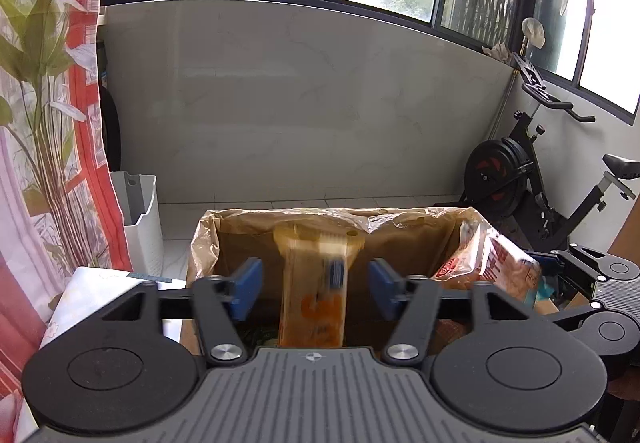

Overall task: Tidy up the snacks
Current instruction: 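Carry both held snacks over the box and open both tools to drop them, then move both tools back down toward the remaining snacks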

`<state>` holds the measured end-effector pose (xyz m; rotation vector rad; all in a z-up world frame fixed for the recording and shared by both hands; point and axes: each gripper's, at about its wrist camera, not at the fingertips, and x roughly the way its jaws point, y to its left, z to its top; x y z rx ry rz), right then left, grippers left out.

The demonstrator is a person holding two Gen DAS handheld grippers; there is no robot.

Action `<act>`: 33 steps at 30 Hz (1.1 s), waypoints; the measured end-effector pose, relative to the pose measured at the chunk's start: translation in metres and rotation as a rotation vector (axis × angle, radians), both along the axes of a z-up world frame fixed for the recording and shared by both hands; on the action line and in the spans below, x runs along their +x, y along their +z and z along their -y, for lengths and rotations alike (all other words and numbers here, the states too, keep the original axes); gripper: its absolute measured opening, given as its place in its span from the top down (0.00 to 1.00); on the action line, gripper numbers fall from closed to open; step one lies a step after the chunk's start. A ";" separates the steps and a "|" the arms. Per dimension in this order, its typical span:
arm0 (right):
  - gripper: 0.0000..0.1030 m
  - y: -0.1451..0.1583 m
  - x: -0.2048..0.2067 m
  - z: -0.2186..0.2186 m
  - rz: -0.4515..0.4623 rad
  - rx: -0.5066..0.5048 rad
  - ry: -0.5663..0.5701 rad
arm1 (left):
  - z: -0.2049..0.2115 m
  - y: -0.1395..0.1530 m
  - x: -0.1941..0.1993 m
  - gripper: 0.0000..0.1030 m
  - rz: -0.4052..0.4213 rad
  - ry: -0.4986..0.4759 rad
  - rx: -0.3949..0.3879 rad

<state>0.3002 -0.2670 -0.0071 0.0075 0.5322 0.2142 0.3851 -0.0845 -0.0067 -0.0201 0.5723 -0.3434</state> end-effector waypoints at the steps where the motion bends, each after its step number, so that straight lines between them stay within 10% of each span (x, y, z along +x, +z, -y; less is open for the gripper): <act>1: 0.12 -0.001 0.000 0.000 -0.001 0.006 0.001 | 0.000 0.000 -0.003 0.14 0.012 0.005 -0.001; 19: 0.02 0.017 -0.070 0.019 0.125 0.102 -0.014 | -0.068 0.007 -0.058 0.10 0.002 0.013 -0.060; 33: 0.00 -0.048 -0.150 0.036 0.050 0.105 -0.118 | -0.140 -0.062 -0.129 0.10 -0.090 0.203 -0.041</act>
